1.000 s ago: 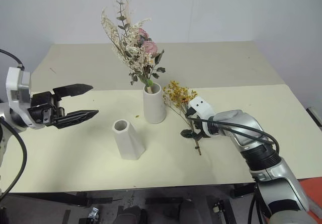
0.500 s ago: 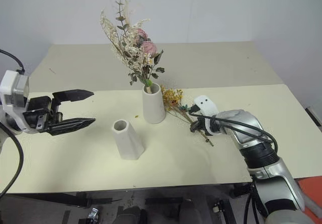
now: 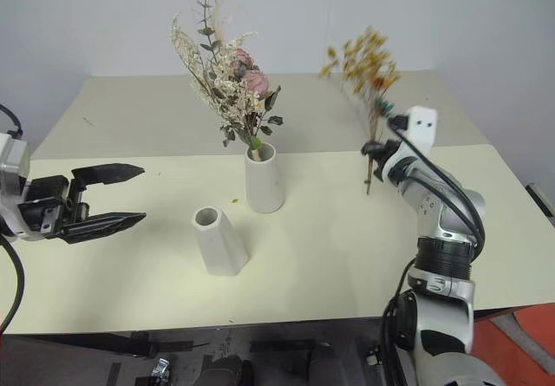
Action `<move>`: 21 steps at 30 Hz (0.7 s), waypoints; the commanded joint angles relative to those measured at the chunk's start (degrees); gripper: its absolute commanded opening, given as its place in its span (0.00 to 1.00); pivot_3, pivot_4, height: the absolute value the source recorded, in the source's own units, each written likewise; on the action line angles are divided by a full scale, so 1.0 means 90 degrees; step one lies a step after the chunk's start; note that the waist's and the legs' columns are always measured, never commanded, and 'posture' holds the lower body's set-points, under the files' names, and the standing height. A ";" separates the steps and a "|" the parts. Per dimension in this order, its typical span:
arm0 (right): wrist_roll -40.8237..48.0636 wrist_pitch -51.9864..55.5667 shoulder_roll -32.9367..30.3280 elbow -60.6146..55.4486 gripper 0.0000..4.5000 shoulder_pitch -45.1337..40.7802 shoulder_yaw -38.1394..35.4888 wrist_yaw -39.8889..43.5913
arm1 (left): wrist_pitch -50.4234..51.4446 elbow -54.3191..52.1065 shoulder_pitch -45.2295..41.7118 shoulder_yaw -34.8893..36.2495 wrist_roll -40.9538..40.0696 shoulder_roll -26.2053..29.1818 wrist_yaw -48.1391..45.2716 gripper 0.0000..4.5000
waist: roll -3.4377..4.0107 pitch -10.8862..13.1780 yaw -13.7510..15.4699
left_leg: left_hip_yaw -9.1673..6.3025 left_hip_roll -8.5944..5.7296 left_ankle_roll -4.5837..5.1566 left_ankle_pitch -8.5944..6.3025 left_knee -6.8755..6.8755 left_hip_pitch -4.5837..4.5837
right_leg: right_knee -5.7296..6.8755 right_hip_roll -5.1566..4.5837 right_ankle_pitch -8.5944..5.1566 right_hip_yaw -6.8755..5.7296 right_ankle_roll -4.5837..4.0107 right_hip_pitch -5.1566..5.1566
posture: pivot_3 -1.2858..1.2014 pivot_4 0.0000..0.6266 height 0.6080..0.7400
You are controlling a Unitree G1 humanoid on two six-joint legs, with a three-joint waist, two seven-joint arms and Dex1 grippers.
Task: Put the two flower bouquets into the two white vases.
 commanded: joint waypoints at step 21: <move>0.2580 -0.1437 0.0755 -0.2306 0.00 0.0735 0.1959 0.3016 | 0.0163 -0.0720 0.0464 0.0392 -0.0487 0.0109 0.0223 1.00 | 0.0002 0.0000 -0.0017 | 0.0000 0.0001 -0.0001 0.0001 -0.0001 0.0025 | -0.0001 0.0001 0.0000 0.0003 0.0000 0.0007 | 0.52 0.24 1.00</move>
